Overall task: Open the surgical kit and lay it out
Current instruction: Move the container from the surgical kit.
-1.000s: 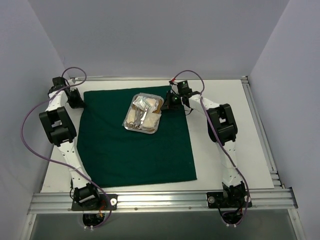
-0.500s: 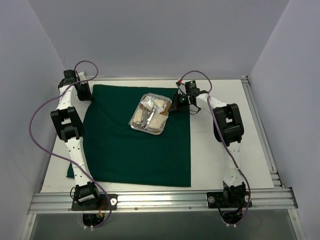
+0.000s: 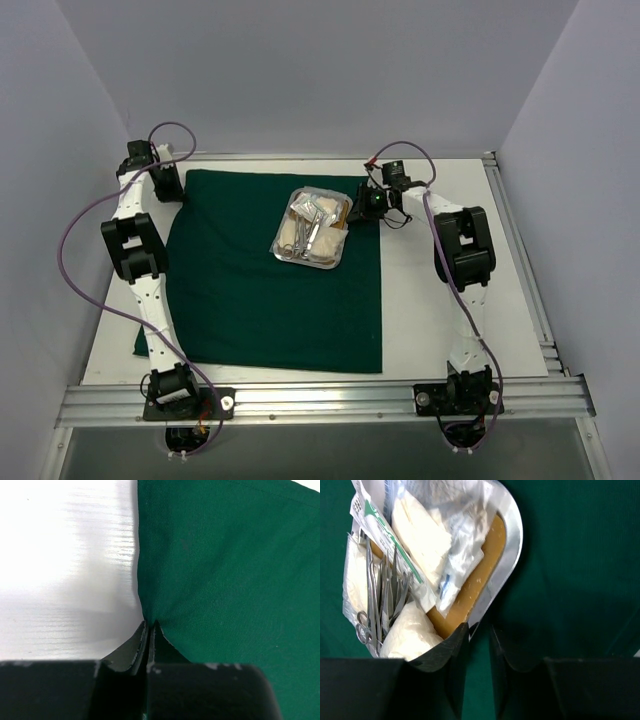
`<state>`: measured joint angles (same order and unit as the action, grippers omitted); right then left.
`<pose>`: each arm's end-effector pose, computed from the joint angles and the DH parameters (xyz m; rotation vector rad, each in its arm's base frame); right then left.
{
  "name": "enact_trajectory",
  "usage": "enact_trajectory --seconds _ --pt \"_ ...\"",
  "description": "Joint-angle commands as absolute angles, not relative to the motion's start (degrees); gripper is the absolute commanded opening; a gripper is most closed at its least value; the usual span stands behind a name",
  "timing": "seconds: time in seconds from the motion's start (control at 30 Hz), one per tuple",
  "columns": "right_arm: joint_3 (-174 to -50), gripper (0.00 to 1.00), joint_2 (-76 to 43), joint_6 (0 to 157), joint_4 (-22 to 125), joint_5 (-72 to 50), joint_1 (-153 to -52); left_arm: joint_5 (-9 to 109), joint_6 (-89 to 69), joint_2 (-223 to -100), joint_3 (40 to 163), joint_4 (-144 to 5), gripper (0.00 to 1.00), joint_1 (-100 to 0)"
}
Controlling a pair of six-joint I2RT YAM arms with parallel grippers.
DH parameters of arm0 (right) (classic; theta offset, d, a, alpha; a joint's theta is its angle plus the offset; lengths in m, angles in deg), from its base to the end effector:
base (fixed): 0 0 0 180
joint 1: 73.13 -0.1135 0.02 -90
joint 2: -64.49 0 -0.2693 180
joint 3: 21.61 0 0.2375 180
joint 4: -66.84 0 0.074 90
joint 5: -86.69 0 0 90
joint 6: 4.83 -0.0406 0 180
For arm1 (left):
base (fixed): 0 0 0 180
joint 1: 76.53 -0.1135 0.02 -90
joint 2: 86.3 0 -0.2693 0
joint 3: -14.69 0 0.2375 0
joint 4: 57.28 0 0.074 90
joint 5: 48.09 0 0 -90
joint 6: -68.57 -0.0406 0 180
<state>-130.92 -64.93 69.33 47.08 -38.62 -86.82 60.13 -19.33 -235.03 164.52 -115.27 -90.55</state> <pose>0.4766 0.1402 0.1712 -0.2950 2.2742 0.9685 0.5358 0.1207 0.1636 -0.2342 2.5098 -0.3239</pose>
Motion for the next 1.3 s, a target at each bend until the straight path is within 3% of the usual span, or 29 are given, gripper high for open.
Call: enact_trajectory --seconds 0.0,0.27,0.6,1.27 --pt "-126.4 0.22 -59.8 64.4 53.7 -39.0 -86.4 59.3 -20.1 -231.8 163.6 -113.8 0.02 -90.8" --pt "-119.7 0.25 -60.9 53.7 66.4 -38.1 -86.5 59.5 -19.9 -231.7 163.3 -113.6 0.02 -89.9" --pt "-120.8 0.0 -63.1 51.9 66.6 -39.2 -87.3 59.3 -20.0 -232.4 164.3 -113.4 0.02 -89.8" --pt "-129.2 0.0 -63.6 84.6 30.2 -46.8 -83.9 56.8 -20.5 -231.4 162.7 -112.7 0.02 -90.4"
